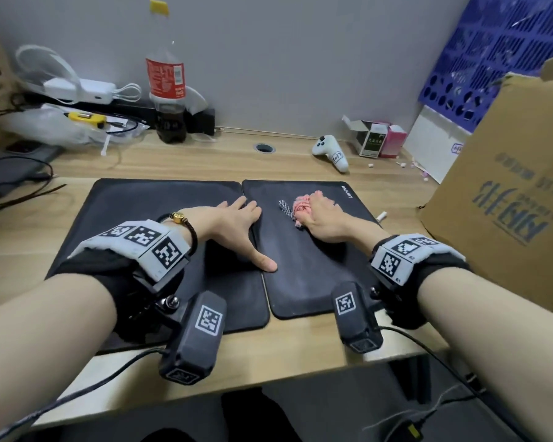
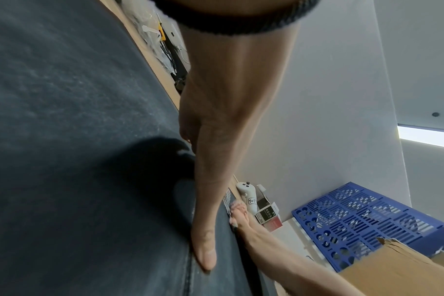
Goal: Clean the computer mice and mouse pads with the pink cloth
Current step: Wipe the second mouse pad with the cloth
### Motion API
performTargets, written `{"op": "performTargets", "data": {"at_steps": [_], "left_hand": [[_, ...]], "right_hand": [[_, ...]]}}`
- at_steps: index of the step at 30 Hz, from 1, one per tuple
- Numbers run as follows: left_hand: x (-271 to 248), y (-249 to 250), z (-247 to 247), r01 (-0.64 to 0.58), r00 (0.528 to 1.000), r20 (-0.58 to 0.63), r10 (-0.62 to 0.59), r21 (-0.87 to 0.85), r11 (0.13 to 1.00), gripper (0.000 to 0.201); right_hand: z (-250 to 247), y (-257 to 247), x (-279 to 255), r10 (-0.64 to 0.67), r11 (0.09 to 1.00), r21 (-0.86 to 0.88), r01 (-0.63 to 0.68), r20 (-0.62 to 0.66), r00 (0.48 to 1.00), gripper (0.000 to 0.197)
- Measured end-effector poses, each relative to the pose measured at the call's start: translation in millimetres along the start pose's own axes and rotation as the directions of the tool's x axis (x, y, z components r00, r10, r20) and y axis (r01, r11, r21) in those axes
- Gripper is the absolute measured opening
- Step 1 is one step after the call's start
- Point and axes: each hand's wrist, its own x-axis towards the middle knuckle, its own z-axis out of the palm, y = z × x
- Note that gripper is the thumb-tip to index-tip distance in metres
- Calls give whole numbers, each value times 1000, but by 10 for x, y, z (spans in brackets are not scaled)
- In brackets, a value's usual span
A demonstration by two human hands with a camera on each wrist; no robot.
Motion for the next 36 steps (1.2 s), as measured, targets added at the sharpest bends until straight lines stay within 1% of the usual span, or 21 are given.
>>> {"op": "performTargets", "data": {"at_steps": [3,6,10,11,12,13,14,15,16,17,18,20,21,23,24,25,27,28,29,33,36], "left_hand": [[129,-38,-34,-33,999,21,32,77,996,135],[206,-64,-56,-32,997,75,26,78,996,140],[210,-61,-73,-34,997,64,31,52,998,140],[192,-58,-69,-30,998,52,28,50,998,139],[174,-55,-67,-28,999,43,26,49,998,138],[162,-49,-68,-27,999,40,25,47,999,138],[153,-44,-72,-25,999,40,24,44,999,137],[145,-39,-74,-24,999,39,22,42,999,137],[137,-35,-79,-21,999,38,20,38,999,137],[129,-29,-83,-21,999,38,19,36,999,136],[124,-24,-90,-20,999,35,19,37,999,136],[120,-24,-93,-16,999,37,15,36,999,136],[121,-24,-94,-14,999,45,12,31,999,137],[126,-17,-101,-8,998,58,6,26,1000,137],[128,-13,-103,-3,998,62,1,29,1000,138],[128,-9,-103,5,998,66,-7,34,999,138],[129,6,-119,23,997,76,-26,41,999,139],[123,7,-129,36,996,83,-38,31,999,140],[111,12,-138,48,995,90,-50,17,999,141],[85,46,-162,65,993,96,-65,10,998,142],[50,41,-152,71,994,88,-70,-6,997,139]], "right_hand": [[6,-96,407,17,1000,-2,-17,-21,1000,61],[-15,-141,657,35,999,8,-35,-21,999,64],[-70,-32,734,-35,997,63,34,9,999,66],[-69,33,754,-34,997,69,34,0,999,62],[-61,136,801,-21,998,54,22,-15,1000,53],[-44,287,874,-11,998,56,12,-21,1000,43],[-12,470,992,4,997,71,-1,-34,999,40],[-16,593,1023,33,995,93,-29,-46,998,44],[-27,671,1039,78,992,98,-72,-55,995,54],[-74,664,980,134,989,76,-129,-51,990,67],[-133,594,878,161,986,40,-159,-43,986,73],[-171,450,752,170,986,3,-170,-41,985,67],[-147,393,766,169,986,3,-169,-34,985,68],[-59,274,872,109,994,5,-109,-48,993,85],[-5,193,911,73,997,1,-73,-46,996,91],[13,44,864,49,999,9,-48,-30,998,88],[24,-226,688,-16,1000,0,16,3,1000,69],[32,-328,614,-60,998,-11,60,11,998,62],[67,-362,607,-98,995,-16,98,15,995,60],[126,-363,481,-182,983,-14,182,25,983,65],[157,-397,459,-212,976,-34,213,19,977,66]]}}
